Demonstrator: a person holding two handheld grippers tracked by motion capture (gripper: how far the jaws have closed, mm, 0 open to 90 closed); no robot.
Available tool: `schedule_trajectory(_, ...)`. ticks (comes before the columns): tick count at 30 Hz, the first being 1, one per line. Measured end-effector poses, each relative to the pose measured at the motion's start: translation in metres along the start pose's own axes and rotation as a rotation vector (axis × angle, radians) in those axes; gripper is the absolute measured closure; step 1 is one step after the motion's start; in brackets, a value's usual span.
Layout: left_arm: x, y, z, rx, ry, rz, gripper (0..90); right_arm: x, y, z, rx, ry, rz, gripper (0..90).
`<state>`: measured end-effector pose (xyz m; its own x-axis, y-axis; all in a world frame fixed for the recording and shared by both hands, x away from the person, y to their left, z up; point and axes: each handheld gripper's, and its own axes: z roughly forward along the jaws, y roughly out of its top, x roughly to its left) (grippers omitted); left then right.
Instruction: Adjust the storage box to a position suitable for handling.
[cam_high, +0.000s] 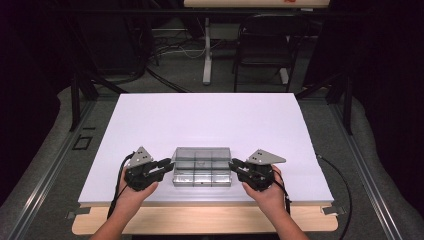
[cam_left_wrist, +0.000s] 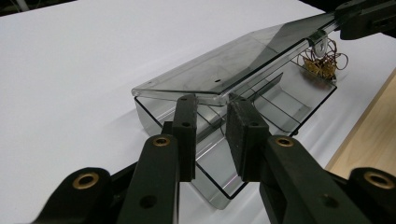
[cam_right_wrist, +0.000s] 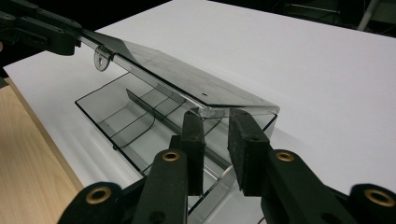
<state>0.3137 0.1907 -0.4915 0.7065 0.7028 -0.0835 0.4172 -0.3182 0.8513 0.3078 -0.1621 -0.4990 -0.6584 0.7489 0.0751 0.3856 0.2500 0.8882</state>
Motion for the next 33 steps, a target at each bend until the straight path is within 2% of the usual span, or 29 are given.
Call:
schedule_trajectory(18,0.007,0.016,0.003,-0.014,0.007,-0.015,74.1,-0.006,0.016,0.005,-0.015,-0.019,0.005,76.5)
schedule_trajectory(33,0.016,0.029,0.008,-0.016,0.012,-0.025,74.9,-0.016,0.029,0.011,-0.009,-0.008,0.026,76.1)
